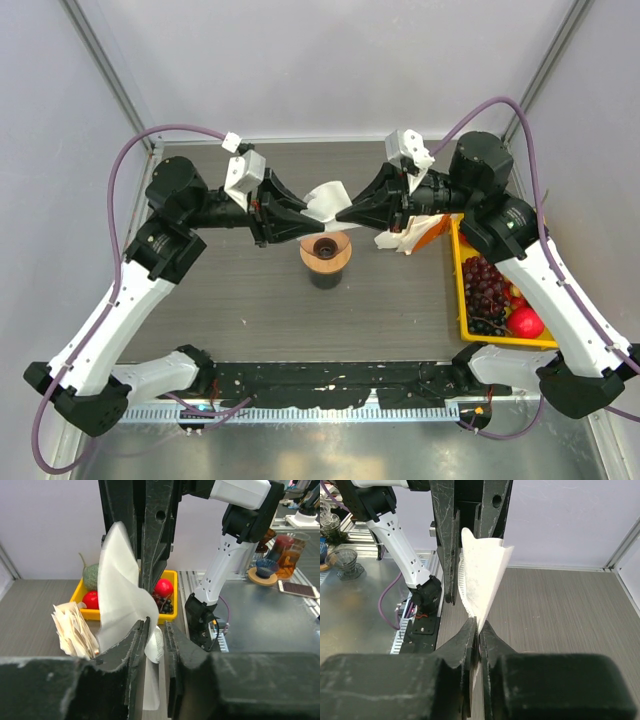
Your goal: Place the coffee filter in the dripper
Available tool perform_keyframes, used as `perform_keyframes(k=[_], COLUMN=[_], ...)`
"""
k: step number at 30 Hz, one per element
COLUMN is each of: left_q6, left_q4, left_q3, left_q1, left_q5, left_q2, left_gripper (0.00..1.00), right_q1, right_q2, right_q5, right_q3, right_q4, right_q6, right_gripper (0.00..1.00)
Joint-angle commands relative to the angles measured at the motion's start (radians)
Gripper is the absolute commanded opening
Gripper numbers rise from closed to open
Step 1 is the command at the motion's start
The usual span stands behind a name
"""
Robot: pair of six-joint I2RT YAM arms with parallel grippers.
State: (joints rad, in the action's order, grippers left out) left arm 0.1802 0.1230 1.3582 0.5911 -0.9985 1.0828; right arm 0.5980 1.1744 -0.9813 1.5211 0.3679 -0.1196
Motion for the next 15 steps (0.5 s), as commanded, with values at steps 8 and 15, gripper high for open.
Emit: perform_keyframes(k=[8,15], left_q6=[0.002,0.108], left_q4=[-0.033,-0.06], left_q3=[0.005,-0.001], left_q1=[0.012,0.01], left_q5=[0.087,0.229], left_q2=[-0.026,-0.012], left_gripper=[0.0,0.0], right_q1=[0.003,0.043], right_q2=[0.007,0.073], right_q5=[0.206,0.449], right_q3=[0.143,0.315], right_q4=[0.247,0.472], right_q6=[-0.181,-0.411], right_gripper=[0.77,0.9])
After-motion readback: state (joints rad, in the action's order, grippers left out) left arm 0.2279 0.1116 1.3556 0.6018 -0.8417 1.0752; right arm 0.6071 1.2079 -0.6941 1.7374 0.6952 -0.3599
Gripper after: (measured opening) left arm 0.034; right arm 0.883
